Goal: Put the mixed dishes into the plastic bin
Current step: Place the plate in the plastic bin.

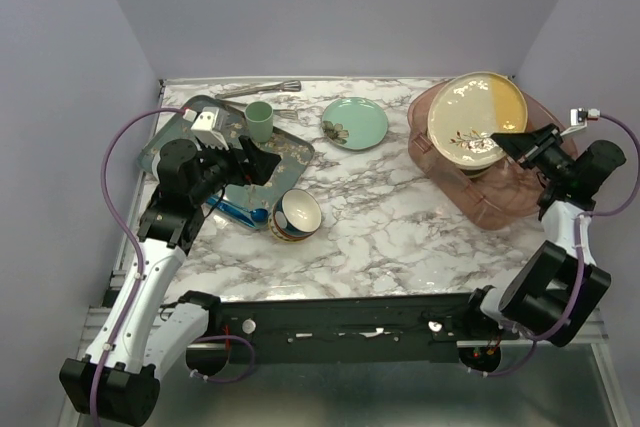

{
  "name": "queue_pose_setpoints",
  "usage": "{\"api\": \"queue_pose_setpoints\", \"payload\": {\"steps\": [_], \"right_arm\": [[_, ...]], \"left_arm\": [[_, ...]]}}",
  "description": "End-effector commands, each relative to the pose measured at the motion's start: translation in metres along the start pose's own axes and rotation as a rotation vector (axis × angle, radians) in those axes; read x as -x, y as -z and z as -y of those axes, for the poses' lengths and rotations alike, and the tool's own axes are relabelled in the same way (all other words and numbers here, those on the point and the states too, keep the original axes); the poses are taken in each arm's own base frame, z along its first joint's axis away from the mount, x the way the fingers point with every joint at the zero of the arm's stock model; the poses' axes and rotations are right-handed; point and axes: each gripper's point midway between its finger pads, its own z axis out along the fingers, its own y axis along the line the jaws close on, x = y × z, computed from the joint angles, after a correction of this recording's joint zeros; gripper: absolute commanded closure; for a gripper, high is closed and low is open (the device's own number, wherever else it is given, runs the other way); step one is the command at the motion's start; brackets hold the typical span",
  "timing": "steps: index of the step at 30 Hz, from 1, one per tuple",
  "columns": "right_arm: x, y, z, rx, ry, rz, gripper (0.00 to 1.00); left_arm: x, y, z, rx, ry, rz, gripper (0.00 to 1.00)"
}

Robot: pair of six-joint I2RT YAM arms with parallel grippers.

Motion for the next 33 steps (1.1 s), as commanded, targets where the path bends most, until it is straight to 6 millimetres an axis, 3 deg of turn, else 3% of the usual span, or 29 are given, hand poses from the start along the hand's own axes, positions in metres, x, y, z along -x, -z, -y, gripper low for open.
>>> {"api": "queue_pose_setpoints", "payload": {"steps": [1, 7, 19, 27, 33], "right_arm": [[0.031, -0.001, 0.007, -0.052, 0.070, 0.070, 1.00], [0.041, -0.002, 0.031, -0.109, 0.025, 0.092, 0.99], [0.054, -0.015, 0.100, -0.240, -0.086, 0.088, 0.99], [0.037, -0.027, 0.139, -0.283, -0.170, 0.012, 0.98], [0.027, -0.037, 0.148, -0.303, -0.179, -0.027, 0.96]], "left_arm": [[0.001, 0.003, -0.006, 0.027, -0.023, 0.014, 0.01], [0.001, 0.004, -0.005, 0.024, -0.024, 0.018, 0.01], [0.002, 0.004, -0.004, 0.015, -0.021, 0.019, 0.01], [0.001, 0.004, -0.005, 0.017, -0.021, 0.017, 0.01], [0.001, 0.004, -0.005, 0.019, -0.018, 0.018, 0.01]]}}
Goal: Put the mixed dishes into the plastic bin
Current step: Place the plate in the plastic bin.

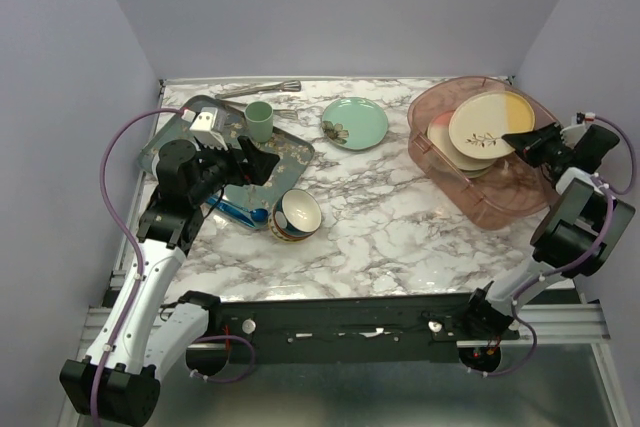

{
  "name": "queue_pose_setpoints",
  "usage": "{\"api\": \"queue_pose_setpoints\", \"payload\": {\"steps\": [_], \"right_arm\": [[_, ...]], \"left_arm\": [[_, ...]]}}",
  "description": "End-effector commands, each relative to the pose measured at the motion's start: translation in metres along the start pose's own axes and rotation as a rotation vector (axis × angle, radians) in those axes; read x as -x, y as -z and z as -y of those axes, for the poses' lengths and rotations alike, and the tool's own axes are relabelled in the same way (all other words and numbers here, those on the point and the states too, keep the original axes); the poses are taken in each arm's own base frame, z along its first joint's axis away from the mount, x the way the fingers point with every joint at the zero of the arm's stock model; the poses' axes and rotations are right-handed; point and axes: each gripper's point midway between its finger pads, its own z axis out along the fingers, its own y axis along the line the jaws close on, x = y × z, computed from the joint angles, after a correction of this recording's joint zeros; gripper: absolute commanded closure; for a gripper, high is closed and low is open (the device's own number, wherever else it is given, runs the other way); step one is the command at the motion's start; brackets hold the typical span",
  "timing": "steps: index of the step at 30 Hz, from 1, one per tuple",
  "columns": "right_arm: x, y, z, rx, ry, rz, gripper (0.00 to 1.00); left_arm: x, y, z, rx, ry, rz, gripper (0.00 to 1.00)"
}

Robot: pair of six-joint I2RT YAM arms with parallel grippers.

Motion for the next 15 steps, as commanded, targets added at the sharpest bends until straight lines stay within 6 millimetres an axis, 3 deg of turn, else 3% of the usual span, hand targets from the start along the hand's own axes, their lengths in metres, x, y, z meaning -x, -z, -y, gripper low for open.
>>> {"api": "queue_pose_setpoints", "payload": {"steps": [1, 15], "right_arm": [[0.011, -0.008, -0.017, 0.034, 0.065, -0.006, 0.95], [-0.006, -0.023, -0.012, -0.009, 0.079, -0.056, 0.89]], "left_arm": [[0.000, 0.002, -0.004, 0.012, -0.012, 0.011, 0.01], [0.000, 0.002, -0.003, 0.009, -0.011, 0.011, 0.01]]}}
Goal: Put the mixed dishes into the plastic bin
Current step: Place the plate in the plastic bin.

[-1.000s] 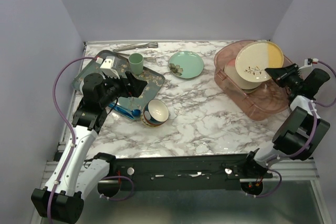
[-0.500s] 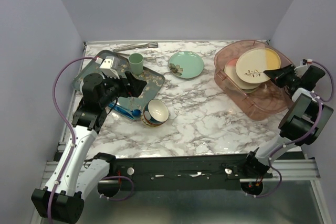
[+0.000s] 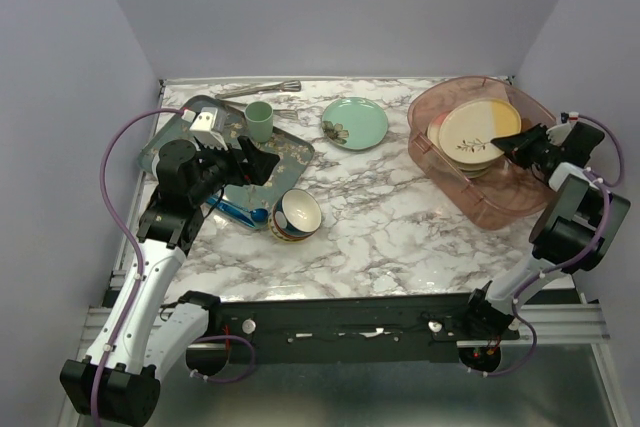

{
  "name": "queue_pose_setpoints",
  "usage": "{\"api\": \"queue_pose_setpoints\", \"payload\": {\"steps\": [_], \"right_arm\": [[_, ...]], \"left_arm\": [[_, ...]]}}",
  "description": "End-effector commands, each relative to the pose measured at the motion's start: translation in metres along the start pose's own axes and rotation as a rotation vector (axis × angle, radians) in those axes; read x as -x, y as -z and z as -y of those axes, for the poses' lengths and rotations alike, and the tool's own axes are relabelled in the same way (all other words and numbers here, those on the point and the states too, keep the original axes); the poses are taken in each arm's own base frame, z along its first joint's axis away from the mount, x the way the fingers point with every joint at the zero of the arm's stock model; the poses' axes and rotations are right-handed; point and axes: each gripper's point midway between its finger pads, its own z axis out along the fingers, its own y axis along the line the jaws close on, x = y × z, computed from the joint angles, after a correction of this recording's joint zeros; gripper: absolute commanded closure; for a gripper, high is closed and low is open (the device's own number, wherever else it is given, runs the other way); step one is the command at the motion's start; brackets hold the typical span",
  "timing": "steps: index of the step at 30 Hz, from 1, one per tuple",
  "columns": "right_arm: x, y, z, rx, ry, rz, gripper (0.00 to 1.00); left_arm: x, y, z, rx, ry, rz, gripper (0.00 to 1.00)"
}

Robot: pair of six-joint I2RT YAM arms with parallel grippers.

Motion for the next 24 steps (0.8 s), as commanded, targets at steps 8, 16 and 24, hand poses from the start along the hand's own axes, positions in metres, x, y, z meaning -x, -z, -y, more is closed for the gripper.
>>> {"api": "queue_pose_setpoints", "payload": {"steps": [8, 16, 24], "right_arm": [[0.009, -0.015, -0.026, 0.025, 0.106, -0.005, 0.85], [0.006, -0.019, -0.022, 0.000, 0.115, -0.019, 0.73], [0.005, -0.017, -0.015, -0.048, 0.128, -0.029, 0.53]], "left_arm": [[0.000, 0.002, -0.003, 0.008, -0.013, 0.011, 0.01], [0.001, 0.002, -0.003, 0.010, -0.011, 0.012, 0.01], [0.000, 0.002, -0.003, 0.008, -0.009, 0.012, 0.01]]}}
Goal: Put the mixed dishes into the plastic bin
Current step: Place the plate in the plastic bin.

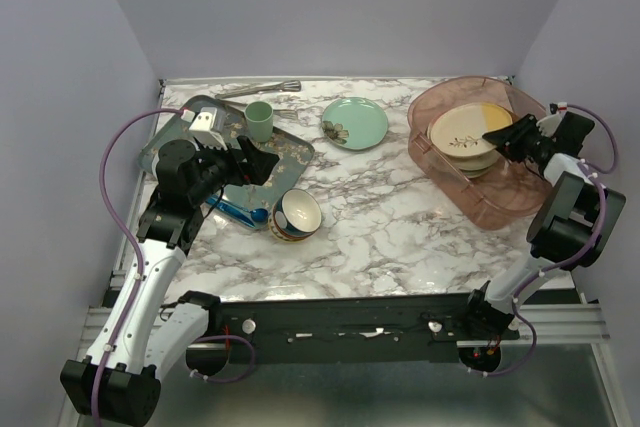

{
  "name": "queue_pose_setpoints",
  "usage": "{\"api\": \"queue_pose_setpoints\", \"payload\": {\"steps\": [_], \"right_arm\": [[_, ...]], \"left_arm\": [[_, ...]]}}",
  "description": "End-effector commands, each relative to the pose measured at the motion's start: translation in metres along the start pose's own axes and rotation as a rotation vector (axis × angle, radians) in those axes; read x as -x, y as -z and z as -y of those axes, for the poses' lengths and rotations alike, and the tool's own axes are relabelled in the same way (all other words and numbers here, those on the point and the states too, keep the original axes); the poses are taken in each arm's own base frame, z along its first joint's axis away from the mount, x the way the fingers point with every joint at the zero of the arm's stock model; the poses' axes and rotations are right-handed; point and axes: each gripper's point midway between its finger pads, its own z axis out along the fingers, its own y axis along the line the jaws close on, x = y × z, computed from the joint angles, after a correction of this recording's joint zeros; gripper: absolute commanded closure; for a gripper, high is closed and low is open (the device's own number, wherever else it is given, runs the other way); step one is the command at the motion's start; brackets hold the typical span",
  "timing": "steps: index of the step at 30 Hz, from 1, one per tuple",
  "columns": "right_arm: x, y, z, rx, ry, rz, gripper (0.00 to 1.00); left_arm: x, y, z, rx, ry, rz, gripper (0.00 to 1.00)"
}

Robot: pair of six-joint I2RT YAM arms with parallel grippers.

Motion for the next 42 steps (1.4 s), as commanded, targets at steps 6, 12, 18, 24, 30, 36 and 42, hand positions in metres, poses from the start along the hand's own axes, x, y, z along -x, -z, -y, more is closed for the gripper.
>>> {"api": "queue_pose_setpoints", "payload": {"steps": [6, 12, 18, 24, 30, 36, 42], "right_arm": [[0.012, 0.002, 0.001, -0.054, 0.082, 0.009, 0.43], [0.007, 0.000, 0.007, -0.109, 0.115, -0.032, 0.33], [0.003, -0.007, 0.014, -0.172, 0.153, -0.067, 0.29], [0.001, -0.010, 0.018, -0.217, 0.191, -0.083, 0.26], [0.002, -0.011, 0.024, -0.261, 0.210, -0.093, 0.22], [0.000, -0.013, 0.031, -0.292, 0.228, -0.111, 0.22], [-0.001, -0.013, 0.036, -0.325, 0.244, -0.121, 0.19]], "left_arm": [[0.000, 0.002, -0.002, 0.005, -0.012, 0.011, 0.01], [0.001, 0.002, -0.002, 0.002, -0.008, 0.010, 0.01], [0.001, 0.002, -0.002, 0.002, -0.010, 0.012, 0.01], [0.001, 0.003, -0.001, 0.001, -0.010, 0.014, 0.01], [0.002, 0.003, 0.000, -0.002, -0.012, 0.018, 0.01], [0.003, 0.005, 0.001, -0.005, -0.014, 0.021, 0.01], [0.003, 0.005, 0.001, -0.005, -0.012, 0.021, 0.01]]}}
